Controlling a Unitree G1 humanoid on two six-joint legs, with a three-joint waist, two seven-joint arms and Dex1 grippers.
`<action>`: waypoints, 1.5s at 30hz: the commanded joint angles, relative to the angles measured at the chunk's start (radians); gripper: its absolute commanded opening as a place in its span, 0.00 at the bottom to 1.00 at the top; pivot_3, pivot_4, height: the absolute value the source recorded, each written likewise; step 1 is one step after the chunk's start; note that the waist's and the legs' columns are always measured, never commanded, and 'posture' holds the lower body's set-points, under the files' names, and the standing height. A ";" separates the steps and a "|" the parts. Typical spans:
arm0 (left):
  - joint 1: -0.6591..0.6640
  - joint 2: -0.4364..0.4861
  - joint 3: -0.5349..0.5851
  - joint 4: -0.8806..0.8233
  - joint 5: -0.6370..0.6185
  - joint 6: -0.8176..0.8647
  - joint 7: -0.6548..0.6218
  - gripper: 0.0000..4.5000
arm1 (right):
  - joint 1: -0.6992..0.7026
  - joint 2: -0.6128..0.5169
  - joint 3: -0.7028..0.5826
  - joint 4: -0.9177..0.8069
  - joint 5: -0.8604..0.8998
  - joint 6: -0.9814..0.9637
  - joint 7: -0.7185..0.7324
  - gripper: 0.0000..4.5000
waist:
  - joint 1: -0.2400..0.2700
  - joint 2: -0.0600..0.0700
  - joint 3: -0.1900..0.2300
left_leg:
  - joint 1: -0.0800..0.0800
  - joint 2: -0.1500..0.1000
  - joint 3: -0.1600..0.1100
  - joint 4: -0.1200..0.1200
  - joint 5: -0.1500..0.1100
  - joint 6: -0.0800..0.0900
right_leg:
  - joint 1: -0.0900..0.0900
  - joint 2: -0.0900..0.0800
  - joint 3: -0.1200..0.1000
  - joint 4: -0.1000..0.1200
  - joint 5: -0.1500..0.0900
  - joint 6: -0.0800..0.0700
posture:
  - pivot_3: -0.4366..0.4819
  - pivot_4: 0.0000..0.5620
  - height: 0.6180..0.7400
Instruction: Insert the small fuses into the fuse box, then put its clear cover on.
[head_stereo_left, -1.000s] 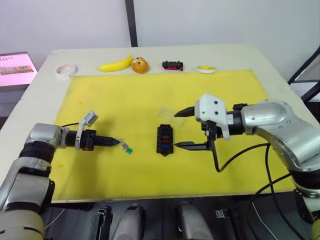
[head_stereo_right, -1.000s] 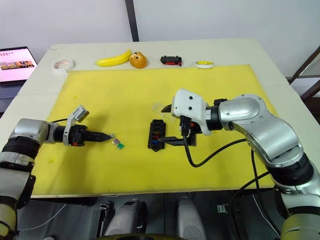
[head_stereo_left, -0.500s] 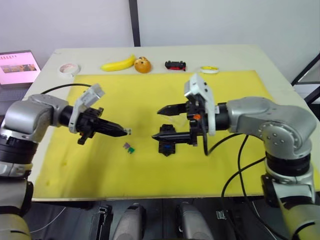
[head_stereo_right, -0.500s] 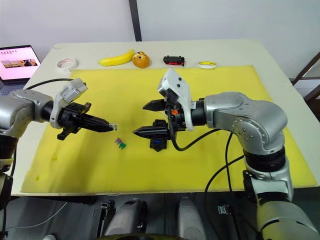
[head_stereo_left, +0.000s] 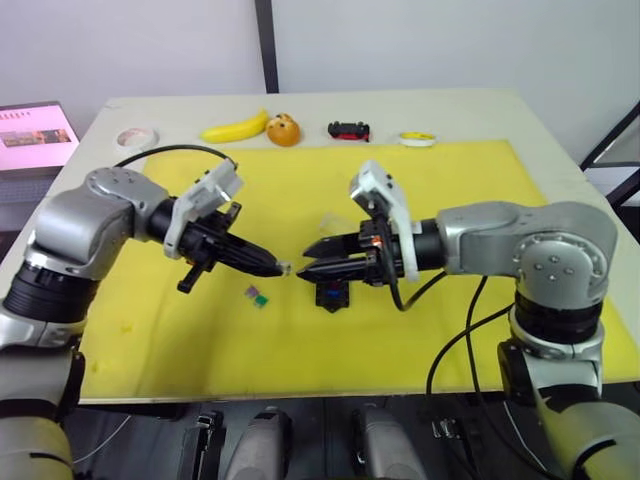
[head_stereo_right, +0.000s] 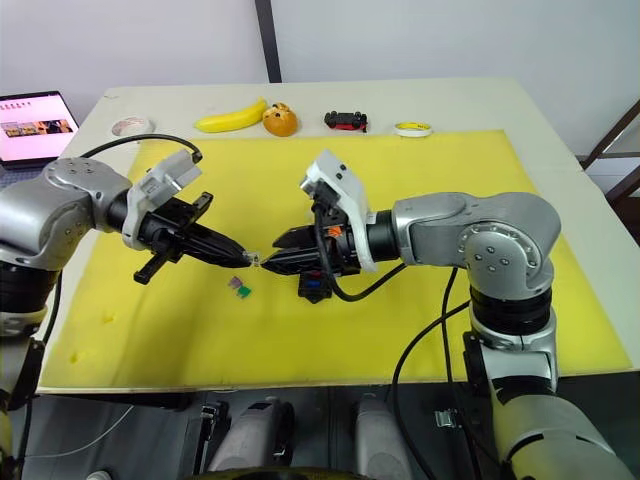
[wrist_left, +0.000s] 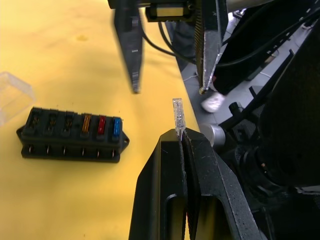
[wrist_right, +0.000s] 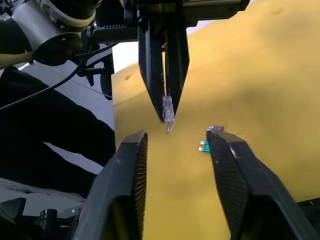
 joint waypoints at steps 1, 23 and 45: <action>-0.028 -0.013 0.014 -0.019 0.003 -0.016 -0.004 0.00 | -0.050 0.027 -0.047 0.020 0.048 0.028 -0.019 0.50 | 0.000 0.000 0.000 | 0.000 0.000 0.000 0.000 0.000 0.000 | 0.000 0.000 0.000 0.000 0.000 0.000 | 0.48 0.27 1.00; -0.040 -0.070 0.026 0.009 0.044 -0.041 0.015 0.00 | -0.063 0.024 -0.026 0.038 0.069 0.064 -0.045 0.50 | 0.000 0.000 0.000 | 0.000 0.000 0.000 0.000 0.000 0.000 | 0.000 0.000 0.000 0.000 0.000 0.000 | 0.48 0.27 1.00; -0.021 -0.062 0.020 -0.010 0.055 -0.051 0.021 0.00 | -0.077 0.003 -0.004 0.048 0.064 0.043 -0.032 0.00 | 0.000 0.000 0.000 | 0.000 0.000 0.000 0.000 0.000 0.000 | 0.000 0.000 0.000 0.000 0.000 0.000 | 0.48 0.27 1.00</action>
